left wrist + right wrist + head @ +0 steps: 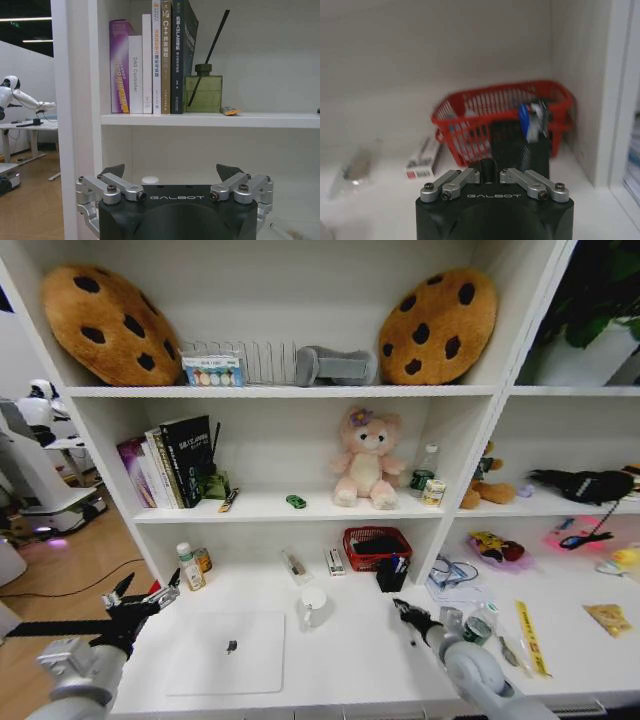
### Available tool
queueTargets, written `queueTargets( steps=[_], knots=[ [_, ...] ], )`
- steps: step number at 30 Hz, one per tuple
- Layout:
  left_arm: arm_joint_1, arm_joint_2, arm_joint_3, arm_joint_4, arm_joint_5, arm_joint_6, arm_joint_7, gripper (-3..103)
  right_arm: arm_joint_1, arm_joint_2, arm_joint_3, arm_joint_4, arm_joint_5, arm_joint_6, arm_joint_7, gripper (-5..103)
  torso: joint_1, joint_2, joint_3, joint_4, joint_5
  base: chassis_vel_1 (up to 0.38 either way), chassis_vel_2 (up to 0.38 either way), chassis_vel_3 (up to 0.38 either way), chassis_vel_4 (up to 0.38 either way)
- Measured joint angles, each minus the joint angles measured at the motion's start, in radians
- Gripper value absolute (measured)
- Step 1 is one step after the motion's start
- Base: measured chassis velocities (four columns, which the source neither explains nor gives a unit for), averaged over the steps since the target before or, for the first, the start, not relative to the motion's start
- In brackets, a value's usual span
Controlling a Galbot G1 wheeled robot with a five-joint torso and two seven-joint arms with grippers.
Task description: Organize the objects on the table.
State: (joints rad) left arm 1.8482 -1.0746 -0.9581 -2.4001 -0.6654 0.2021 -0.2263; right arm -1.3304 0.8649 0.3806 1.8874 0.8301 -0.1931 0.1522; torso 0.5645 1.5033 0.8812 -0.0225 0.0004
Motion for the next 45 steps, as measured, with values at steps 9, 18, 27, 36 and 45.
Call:
queueTargets(
  steps=[9,18,27,36,45],
  knots=[
    [0.0,0.0,0.0,0.0,0.0,0.0,0.0,100,0.226,0.019,-0.097,-0.146,-0.184,0.306,-0.036,13,0.0,0.0,0.0,0.0002,-0.0006,0.0,0.0,0.0,0.0],
    [0.0,0.0,0.0,0.0,0.0,0.0,0.0,100,0.326,0.076,-0.135,-0.33,-0.25,0.394,-0.043,13,0.0,0.0,0.0,-0.0001,-0.0002,0.0,0.0,0.0,0.0],
    [0.0,0.0,0.0,0.0,0.0,0.0,0.0,100,0.383,0.106,-0.16,-0.425,-0.272,0.458,-0.056,13,0.0,0.0,0.0,0.0,-0.0004,0.0,0.0,0.0,0.0],
    [0.0,0.0,0.0,0.0,0.0,0.0,0.0,100,0.364,0.104,-0.148,-0.426,-0.276,0.456,-0.065,13,0.0,0.0,0.0,-0.0001,-0.0004,0.0,0.0,0.0,0.0],
    [0.0,0.0,0.0,0.0,0.0,0.0,0.0,100,0.354,0.097,-0.141,-0.389,-0.272,0.441,-0.071,45,0.0,0.0,0.0,0.0,-0.0005,0.0,0.0,0.0,0.0]
  ],
)
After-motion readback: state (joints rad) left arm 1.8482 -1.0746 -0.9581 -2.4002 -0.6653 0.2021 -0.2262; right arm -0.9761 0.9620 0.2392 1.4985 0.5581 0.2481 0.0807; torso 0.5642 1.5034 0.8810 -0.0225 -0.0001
